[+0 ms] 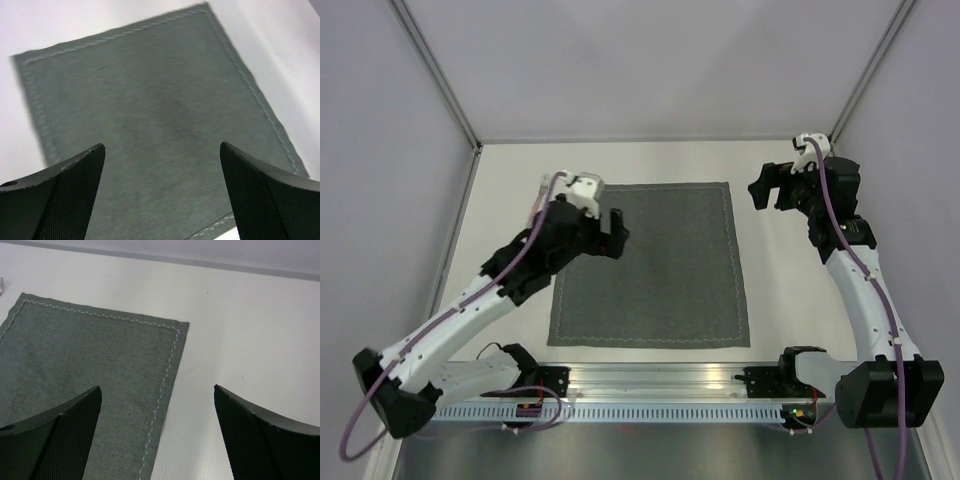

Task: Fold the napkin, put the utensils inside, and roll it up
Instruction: Fold the napkin

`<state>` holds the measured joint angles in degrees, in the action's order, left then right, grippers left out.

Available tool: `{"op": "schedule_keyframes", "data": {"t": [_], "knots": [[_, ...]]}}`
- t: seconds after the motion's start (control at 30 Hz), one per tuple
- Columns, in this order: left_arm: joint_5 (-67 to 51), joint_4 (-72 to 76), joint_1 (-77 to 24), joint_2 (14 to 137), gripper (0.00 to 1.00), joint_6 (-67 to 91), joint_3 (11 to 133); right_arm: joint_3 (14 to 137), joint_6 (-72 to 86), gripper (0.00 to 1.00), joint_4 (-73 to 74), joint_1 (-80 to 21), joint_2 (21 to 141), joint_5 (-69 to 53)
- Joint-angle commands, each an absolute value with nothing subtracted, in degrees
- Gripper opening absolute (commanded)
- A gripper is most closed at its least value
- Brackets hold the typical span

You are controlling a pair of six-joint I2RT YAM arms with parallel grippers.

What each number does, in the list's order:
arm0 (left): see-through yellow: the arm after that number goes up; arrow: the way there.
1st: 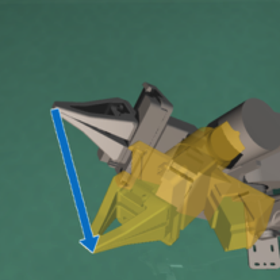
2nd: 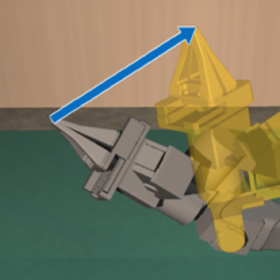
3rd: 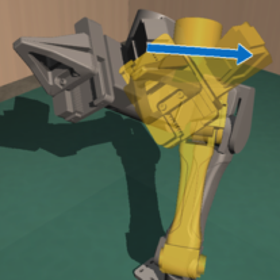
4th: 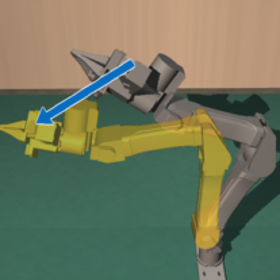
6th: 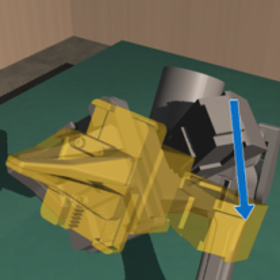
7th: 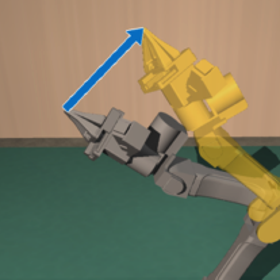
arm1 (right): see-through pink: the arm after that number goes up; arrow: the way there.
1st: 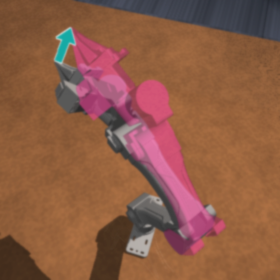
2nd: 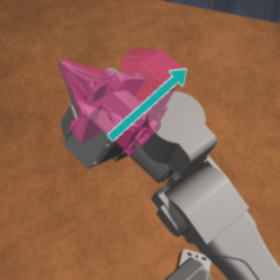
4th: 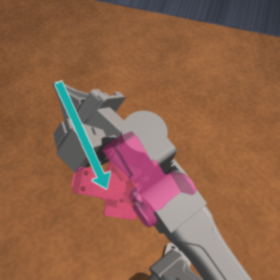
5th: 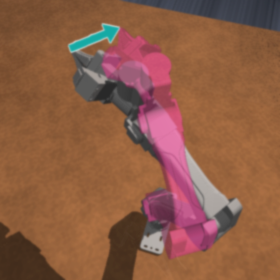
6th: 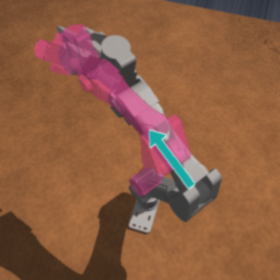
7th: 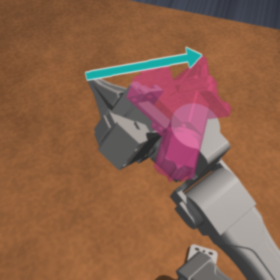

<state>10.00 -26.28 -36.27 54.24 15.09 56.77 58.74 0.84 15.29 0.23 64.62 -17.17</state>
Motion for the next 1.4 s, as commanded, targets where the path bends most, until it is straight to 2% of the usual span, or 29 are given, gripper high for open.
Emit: {"op": "schedule_keyframes", "data": {"t": [0.0, 0.03, 0.23, 0.53, 0.8, 0.97, 1.37], "knots": [[20.99, -22.34, -48.49, 63.17, 1.0, 15.03, 60.82, 65.12, 2.29, 0.98, 17.56, 0.35, 65.21, -17.75], [21.88, -18.76, -52.6, 65.11, 1.0, 15.03, 60.91, 68.09, 2.29, 0.98, 18.62, 0.35, 66.43, -17.49], [20.39, -5.73, -63.25, 78.91, 0.99, 15.2, 60.03, 78.03, 4.3, 0.98, 22.5, 2.1, 70.92, -17.14], [20.49, 13.7, -78.82, 98.68, 0.91, 12.74, 61.26, 79.46, 6.59, 0.98, 21.71, 3.43, 74.53, -18.02], [17.05, 20.74, -83.58, 106.34, 0.74, 10.64, 63.19, 77.34, 6.24, 0.98, 20.3, 3.96, 73.65, -17.58], [17.14, 22.15, -85.08, 110.12, 0.69, 8.97, 65.13, 76.99, 6.33, 0.98, 20.13, 3.96, 73.57, -17.75], [18.98, 18.63, -86.4, 116.8, 0.65, 5.36, 70.84, 76.38, 6.59, 0.98, 20.04, 4.04, 73.39, -18.72]]}}
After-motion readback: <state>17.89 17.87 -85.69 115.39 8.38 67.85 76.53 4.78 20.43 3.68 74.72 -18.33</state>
